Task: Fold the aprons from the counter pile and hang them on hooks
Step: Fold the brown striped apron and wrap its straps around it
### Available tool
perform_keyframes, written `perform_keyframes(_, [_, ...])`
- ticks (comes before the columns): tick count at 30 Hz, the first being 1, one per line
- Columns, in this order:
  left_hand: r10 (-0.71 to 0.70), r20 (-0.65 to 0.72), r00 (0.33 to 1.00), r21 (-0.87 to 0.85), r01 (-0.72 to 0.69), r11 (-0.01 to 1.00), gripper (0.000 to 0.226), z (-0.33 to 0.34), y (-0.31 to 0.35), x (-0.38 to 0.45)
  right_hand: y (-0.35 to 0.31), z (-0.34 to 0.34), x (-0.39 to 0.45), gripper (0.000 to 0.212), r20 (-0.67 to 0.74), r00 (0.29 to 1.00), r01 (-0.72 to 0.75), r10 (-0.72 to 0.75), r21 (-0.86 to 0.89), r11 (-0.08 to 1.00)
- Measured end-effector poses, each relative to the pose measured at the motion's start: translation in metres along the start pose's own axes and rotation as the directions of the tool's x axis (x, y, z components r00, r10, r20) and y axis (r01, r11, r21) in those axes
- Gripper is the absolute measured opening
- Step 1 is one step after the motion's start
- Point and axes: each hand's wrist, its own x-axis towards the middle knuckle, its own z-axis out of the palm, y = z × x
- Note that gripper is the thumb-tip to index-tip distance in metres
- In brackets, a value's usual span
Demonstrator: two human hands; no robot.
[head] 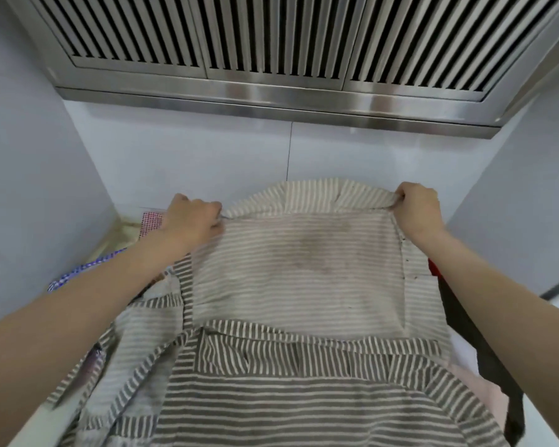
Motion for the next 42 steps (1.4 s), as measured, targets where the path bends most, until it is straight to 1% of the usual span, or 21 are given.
perform_keyframes(3, [0.189,0.067,0.980,-0.045,-0.186,0.981,0.031,0.013,0.017,-0.030,0.021,-0.002,-0.019,0.023,0.214,0.977,0.031,-0.004,-0.121,0.992])
perform_keyframes(6, [0.404,0.135,0.905,-0.142,-0.386,0.912,0.036,0.028,0.030,-0.070,0.049,-0.005,-0.056,0.015,0.465,0.885,0.147,-0.002,-0.277,0.950])
perform_keyframes(7, [0.463,0.172,0.869,-0.154,-0.441,0.884,0.029,0.034,0.036,-0.082,0.059,0.000,-0.064,0.026,0.525,0.851,0.194,-0.011,-0.295,0.936])
perform_keyframes(10, [0.533,0.323,0.782,-0.101,-0.532,0.841,0.026,0.042,0.049,-0.111,0.080,0.013,-0.088,0.043,0.590,0.807,0.304,-0.040,-0.356,0.884])
perform_keyframes(13, [0.481,0.399,0.781,-0.008,-0.522,0.853,0.042,0.050,0.053,-0.128,0.085,0.023,-0.105,0.044,0.588,0.808,0.312,-0.029,-0.386,0.868])
perform_keyframes(15, [0.494,0.205,0.845,0.005,-0.506,0.863,0.048,0.053,0.057,-0.137,0.078,0.026,-0.115,0.031,0.629,0.778,0.321,0.004,-0.403,0.857])
perform_keyframes(16, [0.481,0.107,0.870,0.004,-0.484,0.875,0.050,0.054,0.059,-0.140,0.073,0.027,-0.120,0.014,0.674,0.738,0.348,0.023,-0.409,0.843])
perform_keyframes(17, [0.483,0.022,0.875,0.003,-0.483,0.876,0.051,0.056,0.062,-0.143,0.071,0.030,-0.123,0.010,0.716,0.698,0.378,0.035,-0.409,0.830])
perform_keyframes(19, [0.506,-0.054,0.861,-0.020,-0.507,0.862,0.048,0.060,0.069,-0.146,0.067,0.038,-0.134,0.054,0.754,0.656,0.481,0.019,-0.438,0.760])
perform_keyframes(20, [0.528,-0.078,0.846,-0.032,-0.531,0.847,0.047,0.062,0.073,-0.149,0.064,0.042,-0.141,0.059,0.736,0.676,0.521,-0.031,-0.448,0.727])
perform_keyframes(21, [0.553,-0.086,0.828,-0.049,-0.558,0.828,0.047,0.064,0.075,-0.151,0.059,0.045,-0.148,0.051,0.697,0.708,0.555,-0.112,-0.452,0.698])
perform_keyframes(23, [0.564,-0.084,0.821,-0.075,-0.570,0.818,0.048,0.059,0.078,-0.154,0.053,0.045,-0.154,0.020,0.565,0.759,0.599,-0.323,-0.413,0.686])
perform_keyframes(25, [0.536,-0.035,0.843,-0.052,-0.537,0.842,0.046,0.054,0.077,-0.156,0.050,0.038,-0.153,0.020,0.527,0.738,0.630,-0.422,-0.313,0.711])
perform_keyframes(28, [0.462,0.242,0.853,-0.047,-0.465,0.884,0.045,0.069,0.082,-0.162,0.061,0.035,-0.155,0.024,0.638,0.678,0.668,-0.365,-0.326,0.670])
perform_keyframes(31, [0.479,0.255,0.840,-0.264,-0.416,0.870,0.038,0.083,0.087,-0.170,0.074,0.053,-0.166,0.028,0.831,0.538,0.704,-0.143,-0.349,0.619])
perform_keyframes(33, [0.475,0.242,0.846,-0.534,-0.293,0.793,0.029,0.079,0.081,-0.173,0.066,0.056,-0.166,0.025,0.909,0.416,0.685,-0.012,-0.304,0.662])
perform_keyframes(34, [0.427,0.189,0.884,-0.641,-0.219,0.736,0.025,0.074,0.077,-0.171,0.056,0.053,-0.162,0.024,0.914,0.405,0.647,0.001,-0.287,0.706])
perform_keyframes(36, [0.209,0.047,0.977,-0.757,-0.102,0.645,0.015,0.063,0.068,-0.162,0.027,0.046,-0.150,0.023,0.868,0.488,0.531,-0.087,-0.216,0.819])
perform_keyframes(38, [-0.053,0.008,0.999,-0.763,0.041,0.645,0.011,0.056,0.060,-0.145,-0.007,0.044,-0.137,0.020,0.766,0.586,0.506,-0.264,-0.091,0.858])
perform_keyframes(40, [-0.186,0.171,0.968,-0.633,0.253,0.731,0.027,0.051,0.059,-0.126,-0.043,0.051,-0.131,0.019,0.699,0.608,0.516,-0.377,0.013,0.856])
perform_keyframes(42, [-0.209,0.391,0.897,-0.360,0.357,0.862,0.044,0.049,0.058,-0.112,-0.082,0.064,-0.129,0.022,0.685,0.571,0.514,-0.452,0.131,0.848])
